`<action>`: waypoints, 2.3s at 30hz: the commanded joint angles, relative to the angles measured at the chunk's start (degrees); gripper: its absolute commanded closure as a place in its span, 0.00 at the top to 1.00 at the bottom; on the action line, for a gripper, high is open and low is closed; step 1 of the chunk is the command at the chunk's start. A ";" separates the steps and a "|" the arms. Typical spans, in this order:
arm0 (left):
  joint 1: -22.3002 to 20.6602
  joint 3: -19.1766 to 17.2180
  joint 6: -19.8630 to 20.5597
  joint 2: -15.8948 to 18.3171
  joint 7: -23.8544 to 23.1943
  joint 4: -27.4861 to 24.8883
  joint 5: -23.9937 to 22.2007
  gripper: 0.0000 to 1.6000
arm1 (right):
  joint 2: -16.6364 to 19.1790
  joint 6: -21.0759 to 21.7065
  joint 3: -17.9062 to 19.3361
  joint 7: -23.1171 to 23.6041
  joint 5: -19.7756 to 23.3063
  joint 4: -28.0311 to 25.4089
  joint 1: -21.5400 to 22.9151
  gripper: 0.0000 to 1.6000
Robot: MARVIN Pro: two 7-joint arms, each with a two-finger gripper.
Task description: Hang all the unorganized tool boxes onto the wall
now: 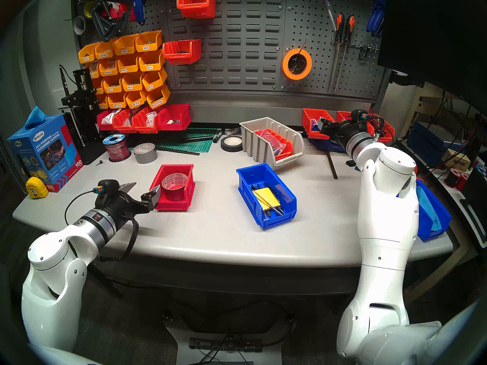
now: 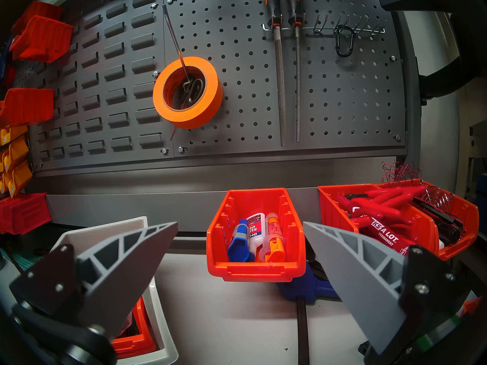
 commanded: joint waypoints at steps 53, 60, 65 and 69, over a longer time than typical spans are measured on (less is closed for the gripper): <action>-13.55 3.61 -0.12 3.43 -2.53 2.94 0.89 0.00 | 0.05 -0.08 0.00 0.00 0.03 -0.87 0.32 1.00; -17.63 5.81 1.46 4.10 -2.42 5.13 1.15 0.00 | 0.06 -0.08 0.00 0.00 0.03 -0.87 0.32 1.00; -20.09 7.28 1.99 4.45 -2.33 6.70 1.35 0.00 | 0.06 -0.08 0.00 0.00 0.03 -0.86 0.32 1.00; -22.51 8.35 2.72 4.49 -2.11 7.76 1.39 0.00 | 0.06 -0.09 0.00 0.01 0.03 -0.85 0.33 1.00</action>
